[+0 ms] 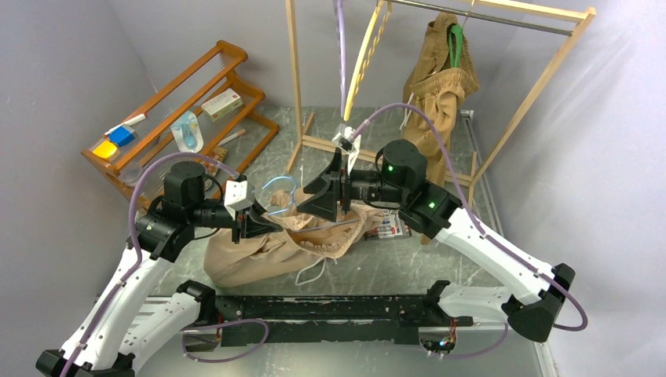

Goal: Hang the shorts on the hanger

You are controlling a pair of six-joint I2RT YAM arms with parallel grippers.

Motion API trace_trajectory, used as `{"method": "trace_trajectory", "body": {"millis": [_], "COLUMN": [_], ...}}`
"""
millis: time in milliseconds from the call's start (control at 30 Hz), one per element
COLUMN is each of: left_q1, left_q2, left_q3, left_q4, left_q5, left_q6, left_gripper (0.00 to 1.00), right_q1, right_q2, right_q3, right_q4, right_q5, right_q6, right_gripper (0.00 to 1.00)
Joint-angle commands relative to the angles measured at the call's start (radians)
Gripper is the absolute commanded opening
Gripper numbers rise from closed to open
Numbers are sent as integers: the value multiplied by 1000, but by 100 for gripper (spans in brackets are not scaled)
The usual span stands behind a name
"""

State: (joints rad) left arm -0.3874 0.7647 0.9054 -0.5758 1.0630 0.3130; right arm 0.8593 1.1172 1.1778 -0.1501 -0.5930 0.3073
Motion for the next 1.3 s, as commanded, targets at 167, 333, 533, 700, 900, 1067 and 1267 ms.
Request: {"method": "trace_trajectory", "body": {"millis": [167, 333, 533, 700, 900, 1067, 1267], "left_q1": [5, 5, 5, 5, 6, 6, 5], "left_q2": [8, 10, 19, -2, -93, -194, -264], "left_q3": [12, 4, 8, 36, 83, 70, 38], "left_q4": [50, 73, 78, 66, 71, 91, 14], "left_q5": [120, 126, 123, 33, -208, -425, -461], "left_q6": [28, 15, 9, -16, -57, -59, 48], "left_gripper": [11, 11, 19, 45, 69, 70, 66], "right_q1": [16, 23, 24, 24, 22, 21, 20], "right_q2": [80, 90, 112, 97, 37, -16, -61], "right_q3": [32, 16, 12, 7, -6, -7, 7], "right_q4": [152, 188, 237, 237, 204, 183, 159], "right_q5": [-36, -60, -101, -71, 55, 164, 301], "right_q6": [-27, -16, 22, 19, -12, -20, 4], "right_gripper": [53, 45, 19, 0, 0, 0, 0]}}
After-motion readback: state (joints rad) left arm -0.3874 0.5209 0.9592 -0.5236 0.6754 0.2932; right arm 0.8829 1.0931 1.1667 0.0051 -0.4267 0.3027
